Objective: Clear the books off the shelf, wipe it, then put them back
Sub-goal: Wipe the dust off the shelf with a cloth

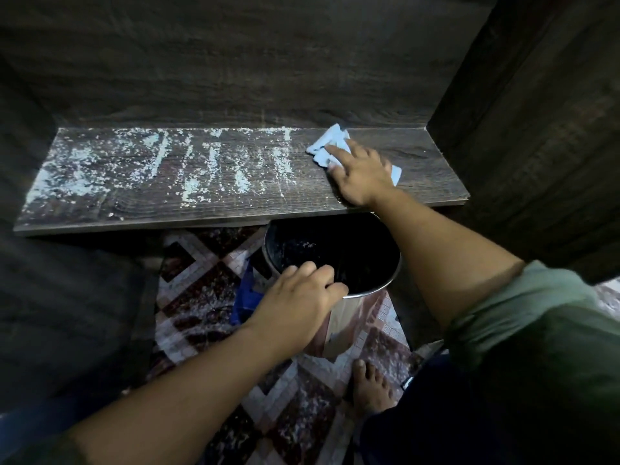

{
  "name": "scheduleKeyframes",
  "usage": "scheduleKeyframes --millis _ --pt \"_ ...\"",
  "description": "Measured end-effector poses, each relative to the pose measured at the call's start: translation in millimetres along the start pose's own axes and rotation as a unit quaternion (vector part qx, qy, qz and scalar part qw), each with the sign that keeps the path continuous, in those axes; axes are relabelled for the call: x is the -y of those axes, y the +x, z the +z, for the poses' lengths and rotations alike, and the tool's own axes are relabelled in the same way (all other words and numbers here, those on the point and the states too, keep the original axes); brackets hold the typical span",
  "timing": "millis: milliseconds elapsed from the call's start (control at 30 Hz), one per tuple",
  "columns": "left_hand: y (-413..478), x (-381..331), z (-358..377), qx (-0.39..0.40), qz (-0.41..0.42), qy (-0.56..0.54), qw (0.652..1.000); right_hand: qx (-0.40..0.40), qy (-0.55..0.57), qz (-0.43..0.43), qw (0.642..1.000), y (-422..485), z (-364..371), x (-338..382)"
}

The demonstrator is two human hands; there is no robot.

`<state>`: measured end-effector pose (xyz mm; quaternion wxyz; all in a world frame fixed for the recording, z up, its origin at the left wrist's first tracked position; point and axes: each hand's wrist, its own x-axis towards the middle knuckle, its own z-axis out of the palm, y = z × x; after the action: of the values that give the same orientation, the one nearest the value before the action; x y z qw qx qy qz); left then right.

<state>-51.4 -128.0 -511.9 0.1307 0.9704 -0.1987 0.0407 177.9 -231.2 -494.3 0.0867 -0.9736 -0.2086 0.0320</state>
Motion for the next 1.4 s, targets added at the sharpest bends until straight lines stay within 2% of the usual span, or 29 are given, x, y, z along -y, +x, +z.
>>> scheduleKeyframes --millis 233,533,667,767,833,933,1000,1100,1267,1333,1400 --pt "-5 -16 -5 0.047 -0.046 0.001 0.998 0.064 0.010 -0.034 0.997 -14 -12 -3" --pt "0 -11 1 0.074 -0.091 0.017 0.993 0.071 0.043 -0.027 0.996 -14 -13 -4" --pt "3 -13 1 0.075 -0.090 0.019 0.993 0.057 0.087 -0.063 0.993 -17 -10 -5" --pt "1 -16 2 0.109 -0.090 0.024 0.990 0.034 0.136 -0.117 0.983 -31 -8 -4" --pt "-2 -15 5 0.120 -0.083 0.030 0.989 0.023 0.180 -0.121 0.976 -38 -12 -3" --pt "-4 -10 6 0.112 -0.070 0.022 0.991 -0.058 0.223 -0.106 0.967 -27 -21 -5" --pt "-4 -6 8 0.104 -0.062 0.014 0.993 -0.125 0.177 -0.108 0.970 -4 -24 -8" --pt "-7 -1 14 0.089 -0.057 -0.017 0.994 -0.158 0.069 -0.135 0.976 32 -27 0" --pt "-10 9 24 0.017 -0.020 -0.055 0.998 -0.120 -0.079 -0.198 0.970 71 -15 24" --pt "-10 11 26 -0.014 -0.017 -0.036 0.999 -0.088 -0.076 -0.193 0.974 73 -4 24" --pt "-11 12 26 -0.021 -0.018 -0.020 0.999 -0.057 -0.020 -0.149 0.987 71 3 25"
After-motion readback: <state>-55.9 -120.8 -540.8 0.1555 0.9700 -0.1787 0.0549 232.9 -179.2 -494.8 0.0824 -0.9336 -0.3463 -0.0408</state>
